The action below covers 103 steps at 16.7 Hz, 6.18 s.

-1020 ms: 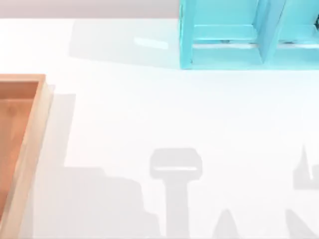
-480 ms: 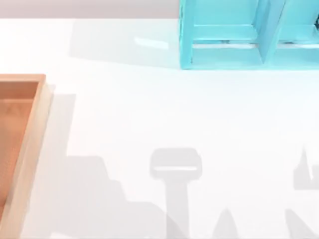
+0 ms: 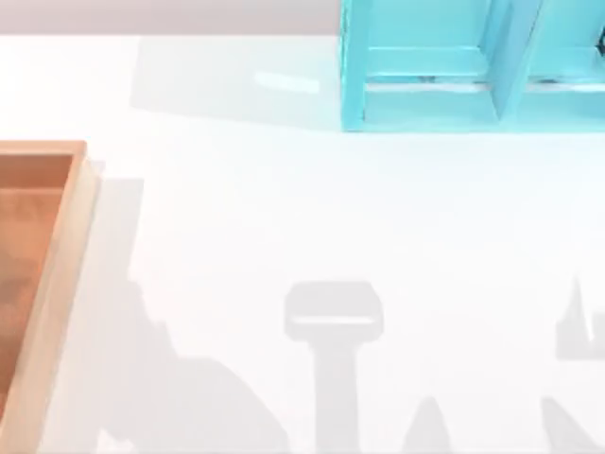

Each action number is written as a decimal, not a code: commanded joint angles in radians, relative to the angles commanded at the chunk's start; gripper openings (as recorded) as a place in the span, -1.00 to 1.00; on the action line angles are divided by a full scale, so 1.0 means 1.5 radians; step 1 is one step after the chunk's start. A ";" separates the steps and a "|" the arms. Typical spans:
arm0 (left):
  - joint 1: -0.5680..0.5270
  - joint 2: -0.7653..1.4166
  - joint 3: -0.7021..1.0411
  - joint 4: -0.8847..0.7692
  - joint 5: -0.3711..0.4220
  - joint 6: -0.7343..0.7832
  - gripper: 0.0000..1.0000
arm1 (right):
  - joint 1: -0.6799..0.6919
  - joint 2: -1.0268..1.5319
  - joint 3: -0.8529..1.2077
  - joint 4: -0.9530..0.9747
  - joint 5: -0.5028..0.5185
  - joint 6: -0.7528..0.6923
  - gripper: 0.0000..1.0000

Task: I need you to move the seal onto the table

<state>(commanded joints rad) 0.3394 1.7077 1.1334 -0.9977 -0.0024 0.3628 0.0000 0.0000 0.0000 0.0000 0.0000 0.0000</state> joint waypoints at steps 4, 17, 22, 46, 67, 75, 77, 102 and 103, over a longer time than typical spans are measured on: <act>0.000 0.018 -0.074 0.092 0.000 0.001 1.00 | 0.000 0.000 0.000 0.000 0.000 0.000 1.00; 0.000 0.026 -0.111 0.138 0.000 0.000 0.10 | 0.000 0.000 0.000 0.000 0.000 0.000 1.00; 0.000 0.026 -0.111 0.138 0.000 0.000 -0.66 | 0.000 0.000 0.000 0.000 0.000 0.000 1.00; -0.314 -0.120 0.129 -0.155 -0.016 -0.295 -1.00 | 0.000 0.000 0.000 0.000 0.000 0.000 1.00; -0.574 0.223 0.374 -0.159 0.004 -0.587 -1.00 | 0.000 0.000 0.000 0.000 0.000 0.000 1.00; -0.668 0.334 0.447 -0.111 0.003 -0.663 -1.00 | 0.000 0.000 0.000 0.000 0.000 0.000 1.00; -0.666 0.334 0.443 -0.110 0.004 -0.662 -1.00 | 0.000 0.000 0.000 0.000 0.000 0.000 1.00; -0.667 0.363 0.374 -0.008 0.003 -0.662 0.96 | 0.000 0.000 0.000 0.000 0.000 0.000 1.00; -0.667 0.363 0.374 -0.008 0.003 -0.662 1.00 | 0.000 0.000 0.000 0.000 0.000 0.000 1.00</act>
<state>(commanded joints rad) -0.6612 2.2529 1.6937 -1.0102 0.0023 -0.6303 0.0000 0.0000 0.0000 0.0000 0.0000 0.0000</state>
